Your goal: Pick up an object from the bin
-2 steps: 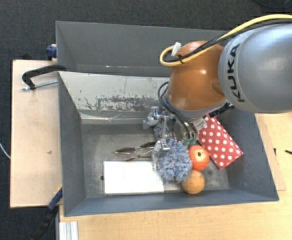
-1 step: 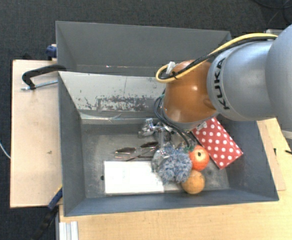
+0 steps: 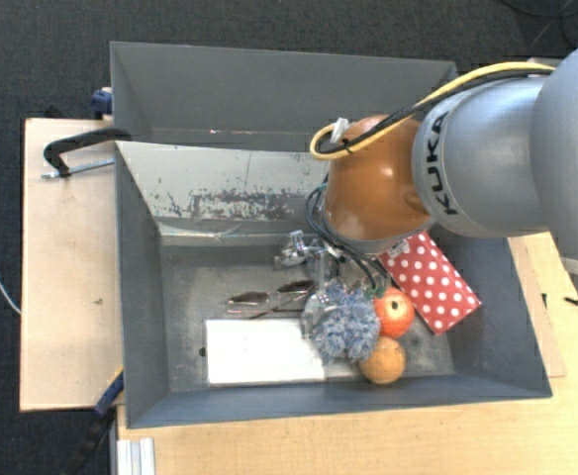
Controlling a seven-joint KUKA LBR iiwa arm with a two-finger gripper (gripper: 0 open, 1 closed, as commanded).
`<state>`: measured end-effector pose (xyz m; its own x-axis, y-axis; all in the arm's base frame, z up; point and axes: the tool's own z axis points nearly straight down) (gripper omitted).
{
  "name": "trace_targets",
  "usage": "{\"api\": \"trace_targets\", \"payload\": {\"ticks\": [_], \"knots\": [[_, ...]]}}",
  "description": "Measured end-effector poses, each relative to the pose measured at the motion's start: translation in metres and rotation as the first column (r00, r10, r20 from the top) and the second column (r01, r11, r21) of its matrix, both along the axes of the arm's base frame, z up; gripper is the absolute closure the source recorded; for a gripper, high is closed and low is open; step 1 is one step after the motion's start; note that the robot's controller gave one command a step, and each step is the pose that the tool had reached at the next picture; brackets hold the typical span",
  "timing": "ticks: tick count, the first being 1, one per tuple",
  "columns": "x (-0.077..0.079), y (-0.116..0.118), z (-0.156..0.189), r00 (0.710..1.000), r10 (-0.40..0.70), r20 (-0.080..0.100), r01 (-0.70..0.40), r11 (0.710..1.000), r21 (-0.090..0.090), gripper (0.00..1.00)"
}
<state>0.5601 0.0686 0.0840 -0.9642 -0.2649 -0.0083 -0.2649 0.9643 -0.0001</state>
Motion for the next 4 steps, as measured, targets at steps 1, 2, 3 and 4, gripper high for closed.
{"api": "trace_targets", "payload": {"ticks": [1, 2, 3, 4], "knots": [[-0.0038, -0.0057, -0.0085, 0.993, -0.121, -0.001, 0.121, 0.993, 0.001, 0.00], [-0.0033, 0.0035, -0.0063, 0.999, -0.044, -0.003, 0.044, 0.999, -0.004, 1.00], [-0.0033, 0.0035, -0.0063, 0.999, -0.044, -0.003, 0.044, 0.999, -0.004, 1.00], [-0.0035, 0.0037, -0.0041, 0.999, -0.045, -0.002, 0.045, 0.999, -0.003, 1.00]]}}
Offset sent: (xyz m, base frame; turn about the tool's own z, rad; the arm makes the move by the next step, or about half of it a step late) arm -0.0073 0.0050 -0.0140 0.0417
